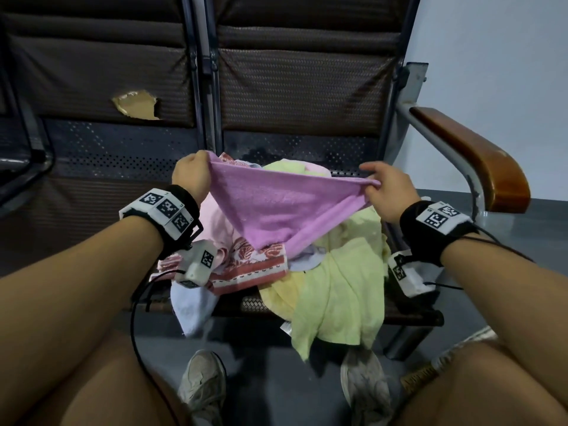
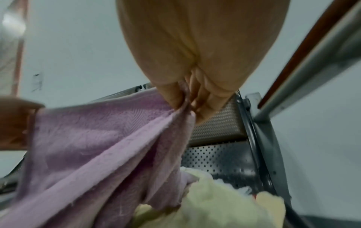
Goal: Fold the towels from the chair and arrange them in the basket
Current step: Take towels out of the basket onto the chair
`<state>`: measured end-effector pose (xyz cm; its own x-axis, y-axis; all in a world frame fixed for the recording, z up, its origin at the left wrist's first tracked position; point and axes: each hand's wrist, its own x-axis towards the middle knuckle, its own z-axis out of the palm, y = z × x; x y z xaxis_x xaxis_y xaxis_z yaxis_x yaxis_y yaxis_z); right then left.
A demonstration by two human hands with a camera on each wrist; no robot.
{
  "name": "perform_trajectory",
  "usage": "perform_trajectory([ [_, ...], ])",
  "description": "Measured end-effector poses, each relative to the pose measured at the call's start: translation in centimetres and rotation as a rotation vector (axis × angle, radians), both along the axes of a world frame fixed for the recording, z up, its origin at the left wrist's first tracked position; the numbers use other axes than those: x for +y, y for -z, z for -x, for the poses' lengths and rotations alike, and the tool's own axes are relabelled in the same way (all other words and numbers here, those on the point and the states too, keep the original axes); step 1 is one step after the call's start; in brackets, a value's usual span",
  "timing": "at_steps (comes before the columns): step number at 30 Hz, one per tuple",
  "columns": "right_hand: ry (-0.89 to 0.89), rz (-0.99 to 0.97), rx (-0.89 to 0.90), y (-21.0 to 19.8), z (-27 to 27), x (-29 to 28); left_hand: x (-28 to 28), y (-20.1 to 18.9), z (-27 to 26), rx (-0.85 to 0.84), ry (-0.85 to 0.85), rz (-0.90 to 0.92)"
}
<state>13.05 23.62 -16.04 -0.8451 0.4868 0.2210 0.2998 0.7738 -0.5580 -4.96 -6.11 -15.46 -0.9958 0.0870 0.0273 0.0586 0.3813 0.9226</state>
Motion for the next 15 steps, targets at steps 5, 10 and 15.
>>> perform_trajectory([
  [5, -0.004, -0.077, -0.148, -3.5, -0.9, -1.3, 0.4, -4.0, -3.0, 0.066, 0.24, -0.215],
  [10, 0.012, -0.095, -0.043, -9.9, -1.7, -0.8, 0.2, -9.3, -3.1, 0.17, 0.237, -0.202],
  [15, -0.034, -0.207, 0.047, -16.7, -2.9, -0.7, 0.2, -14.4, -3.2, 0.27, 0.276, -0.254],
])
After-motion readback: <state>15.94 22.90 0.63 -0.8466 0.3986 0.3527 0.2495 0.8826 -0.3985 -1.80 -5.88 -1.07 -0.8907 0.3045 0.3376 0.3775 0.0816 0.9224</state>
